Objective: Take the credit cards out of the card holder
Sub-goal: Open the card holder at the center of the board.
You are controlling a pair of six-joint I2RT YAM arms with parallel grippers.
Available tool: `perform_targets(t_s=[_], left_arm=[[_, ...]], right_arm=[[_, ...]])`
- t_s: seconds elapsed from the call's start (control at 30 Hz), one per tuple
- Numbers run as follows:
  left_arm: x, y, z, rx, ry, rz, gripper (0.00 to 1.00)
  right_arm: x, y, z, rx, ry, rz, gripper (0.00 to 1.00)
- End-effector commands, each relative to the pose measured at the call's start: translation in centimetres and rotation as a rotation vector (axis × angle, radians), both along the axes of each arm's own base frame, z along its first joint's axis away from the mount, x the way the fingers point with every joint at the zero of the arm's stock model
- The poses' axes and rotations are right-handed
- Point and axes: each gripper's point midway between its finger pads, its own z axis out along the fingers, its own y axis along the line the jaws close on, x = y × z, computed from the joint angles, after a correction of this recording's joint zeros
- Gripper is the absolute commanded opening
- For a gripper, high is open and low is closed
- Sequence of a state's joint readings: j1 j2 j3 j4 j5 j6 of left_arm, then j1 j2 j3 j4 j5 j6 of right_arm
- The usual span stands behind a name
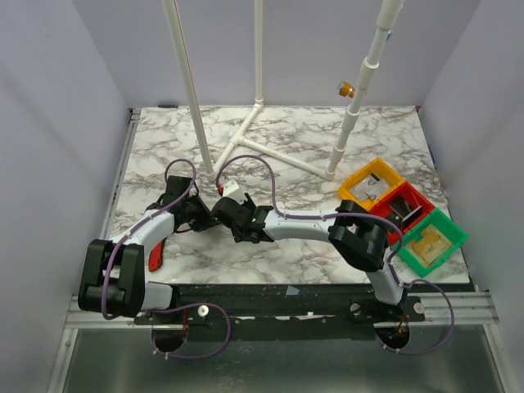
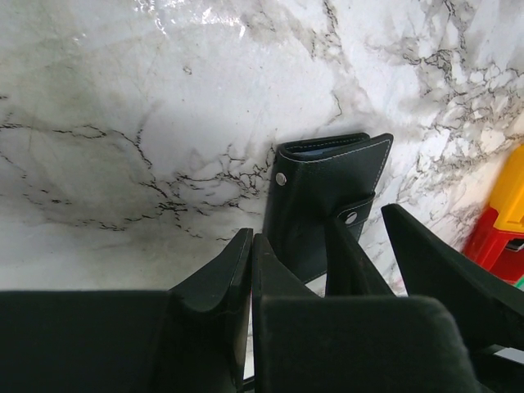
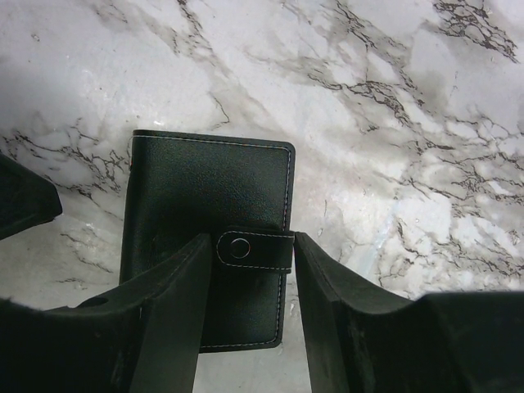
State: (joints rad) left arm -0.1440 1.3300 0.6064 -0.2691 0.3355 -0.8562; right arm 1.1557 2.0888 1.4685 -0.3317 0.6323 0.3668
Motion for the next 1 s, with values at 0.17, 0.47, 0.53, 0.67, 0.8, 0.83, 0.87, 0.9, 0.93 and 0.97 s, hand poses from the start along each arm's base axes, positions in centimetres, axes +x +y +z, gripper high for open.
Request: perform_targets(t_s=[0.17, 0.47, 0.53, 0.67, 0.8, 0.83, 0.87, 0.9, 0.93, 0.97], left_arm=[[0.2, -0.5, 0.2, -0.031, -0.015, -0.03, 0.04], [0.4, -2.5, 1.0, -0.077, -0.024, -0.082, 0.04], [0.6, -3.5, 1.3, -0.092, -0.028, -0.097, 0.04], [1.4, -5.3, 1.6, -0.114, -0.023, -0.123, 0.03], [1.8, -6.6, 0.8, -0.101, 0.014, -0.121, 0.01], [1.9, -6.8, 0.5, -0.102, 0.023, -0.12, 0.0], [1.9, -7.1, 0.0, -0.102, 0.041, -0.115, 0.0], [1.9, -7.3, -0.6, -0.1, 0.057, -0.114, 0.0], [1.9, -7.4, -1.1, -0.095, 0.075, -0.11, 0.0], [1.8, -7.4, -1.7, -0.084, 0.089, -0.106, 0.0]], right_arm=[[-1.6, -1.3, -3.8, -0.021, 0.085, -0.023, 0.32], [-1.5, -1.9, -3.9, 0.082, 0.166, -0.059, 0.01], [-1.4, -1.7, -3.6, 0.124, 0.191, -0.062, 0.01], [-1.1, -2.0, -3.4, 0.222, 0.27, -0.073, 0.01], [-0.8, -2.4, -3.1, 0.269, 0.301, -0.085, 0.01], [-0.7, -2.5, -3.0, 0.278, 0.307, -0.086, 0.01], [-0.7, -2.5, -2.9, 0.287, 0.312, -0.088, 0.01], [-0.7, -2.6, -2.8, 0.292, 0.313, -0.089, 0.01], [-0.6, -2.5, -2.6, 0.299, 0.313, -0.09, 0.01], [-0.6, -2.5, -2.5, 0.304, 0.316, -0.09, 0.01]])
